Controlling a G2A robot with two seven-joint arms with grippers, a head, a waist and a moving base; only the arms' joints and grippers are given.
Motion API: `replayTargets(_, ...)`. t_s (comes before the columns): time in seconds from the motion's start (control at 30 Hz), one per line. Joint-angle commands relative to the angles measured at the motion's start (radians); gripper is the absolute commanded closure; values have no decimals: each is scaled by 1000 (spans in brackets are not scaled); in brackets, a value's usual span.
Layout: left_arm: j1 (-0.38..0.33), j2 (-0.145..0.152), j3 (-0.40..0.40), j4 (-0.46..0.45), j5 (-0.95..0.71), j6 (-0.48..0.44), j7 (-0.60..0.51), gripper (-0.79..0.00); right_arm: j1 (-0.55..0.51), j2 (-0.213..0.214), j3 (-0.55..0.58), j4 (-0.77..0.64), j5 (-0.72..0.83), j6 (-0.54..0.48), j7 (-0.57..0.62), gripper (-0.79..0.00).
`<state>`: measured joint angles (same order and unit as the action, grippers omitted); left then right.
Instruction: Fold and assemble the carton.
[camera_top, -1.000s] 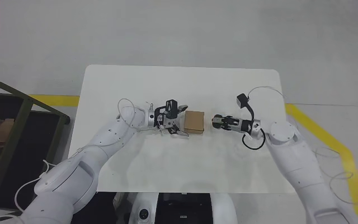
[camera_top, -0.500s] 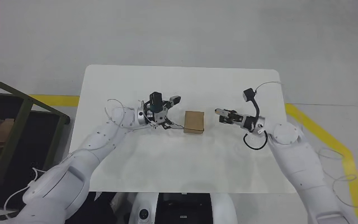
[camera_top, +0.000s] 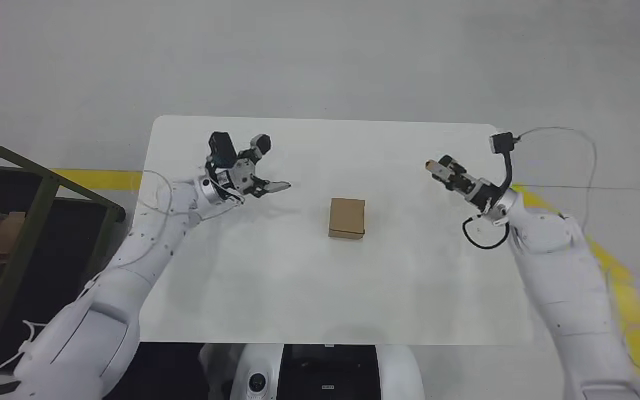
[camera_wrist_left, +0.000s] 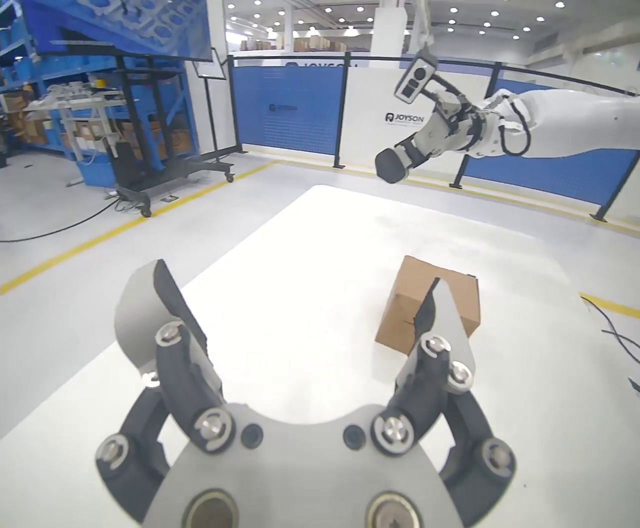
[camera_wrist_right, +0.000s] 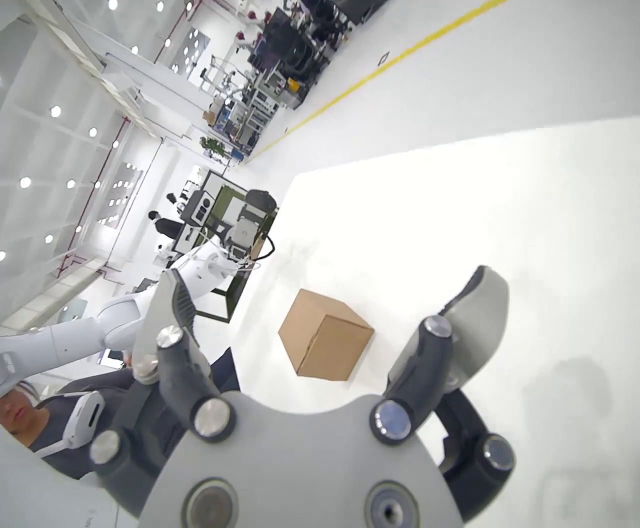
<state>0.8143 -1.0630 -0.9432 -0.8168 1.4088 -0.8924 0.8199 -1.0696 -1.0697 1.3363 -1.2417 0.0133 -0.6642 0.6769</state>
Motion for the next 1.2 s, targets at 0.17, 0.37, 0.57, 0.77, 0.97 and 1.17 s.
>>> replayTargets(0.17, 11, 30, -88, -1, -45, -11, -52, -785, -34, 18, 106, -56, -118, 12, -134, -785)
replayTargets(0.37, 46, 67, -179, -49, -40, -4, -89, -785, -76, 29, 171, -113, -198, 54, -208, -785)
replayTargets(0.57, 95, 100, -272, -101, -65, -25, -113, -785, -99, 34, 191, -174, -251, 130, -208, -785)
replayTargets(0.77, 117, 110, -304, -127, -71, -26, -121, -784, -103, 35, 192, -188, -254, 147, -202, -785)
replayTargets(0.97, 116, 110, -303, -127, -71, -26, -121, -784, -102, 35, 191, -188, -253, 146, -202, -785)
replayTargets(1.17, 116, 110, -303, -127, -71, -26, -121, -784, -102, 35, 191, -188, -253, 146, -202, -785)
